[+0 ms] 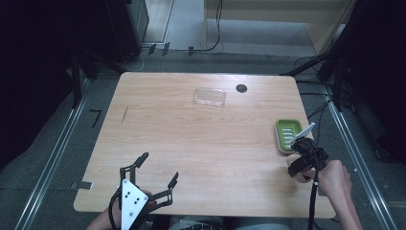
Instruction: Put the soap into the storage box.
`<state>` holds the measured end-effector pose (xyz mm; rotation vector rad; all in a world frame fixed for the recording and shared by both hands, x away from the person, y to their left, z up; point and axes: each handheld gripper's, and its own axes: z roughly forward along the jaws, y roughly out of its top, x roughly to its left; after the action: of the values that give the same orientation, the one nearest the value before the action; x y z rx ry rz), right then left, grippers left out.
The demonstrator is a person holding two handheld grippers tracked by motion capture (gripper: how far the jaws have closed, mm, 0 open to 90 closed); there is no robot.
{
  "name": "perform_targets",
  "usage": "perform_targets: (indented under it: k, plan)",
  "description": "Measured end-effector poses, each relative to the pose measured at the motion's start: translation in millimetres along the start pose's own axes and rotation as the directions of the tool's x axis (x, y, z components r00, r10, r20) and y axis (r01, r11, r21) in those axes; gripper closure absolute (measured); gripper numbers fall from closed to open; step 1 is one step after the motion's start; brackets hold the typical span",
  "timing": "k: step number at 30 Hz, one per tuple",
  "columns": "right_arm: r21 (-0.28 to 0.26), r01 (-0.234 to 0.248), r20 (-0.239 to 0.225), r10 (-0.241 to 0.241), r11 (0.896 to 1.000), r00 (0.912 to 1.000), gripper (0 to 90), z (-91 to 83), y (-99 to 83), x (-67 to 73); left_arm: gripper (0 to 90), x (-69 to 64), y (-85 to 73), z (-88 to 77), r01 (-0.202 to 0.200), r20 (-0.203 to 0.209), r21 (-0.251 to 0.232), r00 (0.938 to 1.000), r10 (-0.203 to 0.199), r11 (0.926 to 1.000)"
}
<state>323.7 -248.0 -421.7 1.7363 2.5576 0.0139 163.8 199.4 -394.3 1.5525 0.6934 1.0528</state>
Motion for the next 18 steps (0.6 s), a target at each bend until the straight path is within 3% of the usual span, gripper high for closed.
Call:
perform_targets:
  k: [18]
  plan:
    - [-0.029,0.000,0.017,0.001,1.000,0.9999,33.7,-10.5,15.7,-5.3,9.9,0.1,-0.1,-0.1,0.000,0.000,0.000,1.0000,0.000,1.0000]
